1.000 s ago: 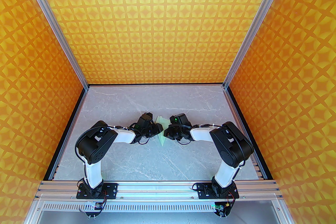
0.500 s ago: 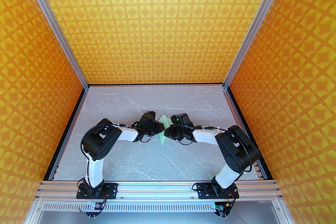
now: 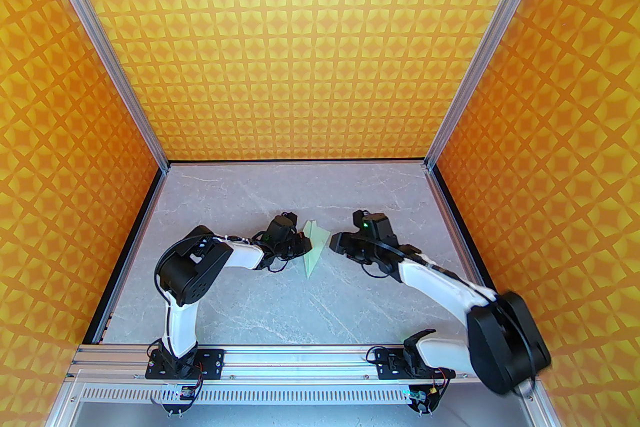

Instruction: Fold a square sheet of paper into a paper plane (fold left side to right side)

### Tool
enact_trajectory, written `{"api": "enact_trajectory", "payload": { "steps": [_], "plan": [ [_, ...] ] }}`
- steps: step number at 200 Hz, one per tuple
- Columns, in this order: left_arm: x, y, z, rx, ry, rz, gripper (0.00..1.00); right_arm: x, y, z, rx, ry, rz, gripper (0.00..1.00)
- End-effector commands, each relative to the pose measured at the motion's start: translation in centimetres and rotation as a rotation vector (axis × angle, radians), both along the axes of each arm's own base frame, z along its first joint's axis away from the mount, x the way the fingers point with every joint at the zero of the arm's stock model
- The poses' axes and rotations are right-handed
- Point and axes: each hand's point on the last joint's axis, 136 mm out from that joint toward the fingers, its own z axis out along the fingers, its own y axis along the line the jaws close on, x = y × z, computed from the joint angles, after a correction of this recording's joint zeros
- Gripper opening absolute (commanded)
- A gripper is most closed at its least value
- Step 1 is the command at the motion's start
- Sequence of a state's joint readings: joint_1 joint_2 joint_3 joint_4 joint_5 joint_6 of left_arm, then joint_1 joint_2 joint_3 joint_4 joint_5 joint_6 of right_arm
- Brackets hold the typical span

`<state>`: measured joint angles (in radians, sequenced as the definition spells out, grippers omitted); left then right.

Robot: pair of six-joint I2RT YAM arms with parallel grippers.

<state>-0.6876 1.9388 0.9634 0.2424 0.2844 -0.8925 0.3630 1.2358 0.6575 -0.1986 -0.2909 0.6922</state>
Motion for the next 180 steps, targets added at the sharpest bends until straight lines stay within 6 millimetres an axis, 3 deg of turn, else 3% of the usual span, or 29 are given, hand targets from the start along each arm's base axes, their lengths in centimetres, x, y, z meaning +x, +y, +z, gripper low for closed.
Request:
{"api": "enact_trajectory", "payload": {
  "steps": [1, 16, 45, 76, 107, 131, 180],
  "plan": [
    [-0.2, 2.7, 3.0, 0.195, -0.053, -0.022, 0.0, -1.1, -2.6, -0.9, -0.118, 0.014, -0.052, 0.82],
    [-0.3, 5.4, 3.8, 0.372, -0.075, -0.026, 0.0, -1.0, -3.1, -0.3, -0.135, -0.009, -0.067, 0.98],
    [-0.5, 10.6, 5.3, 0.744, -0.129, -0.017, 0.0, -0.8, -4.5, 0.6, -0.188, -0.04, -0.122, 0.98],
    [-0.3, 12.4, 6.8, 1.058, -0.218, -0.01, 0.0, -0.8, -6.7, 1.6, -0.253, -0.079, -0.192, 0.99],
    [-0.3, 11.1, 6.5, 1.284, -0.278, -0.018, 0.0, -1.3, -7.9, 2.4, -0.275, -0.098, -0.209, 0.99],
    [0.0, 8.8, 6.1, 1.373, -0.306, -0.015, 0.0, -1.7, -8.7, 2.6, -0.278, -0.091, -0.23, 0.99],
    [-0.9, 4.5, 2.1, 1.399, -0.278, -0.121, 0.01, -2.0, -9.3, 2.6, -0.279, -0.085, -0.243, 0.99]
  ]
}}
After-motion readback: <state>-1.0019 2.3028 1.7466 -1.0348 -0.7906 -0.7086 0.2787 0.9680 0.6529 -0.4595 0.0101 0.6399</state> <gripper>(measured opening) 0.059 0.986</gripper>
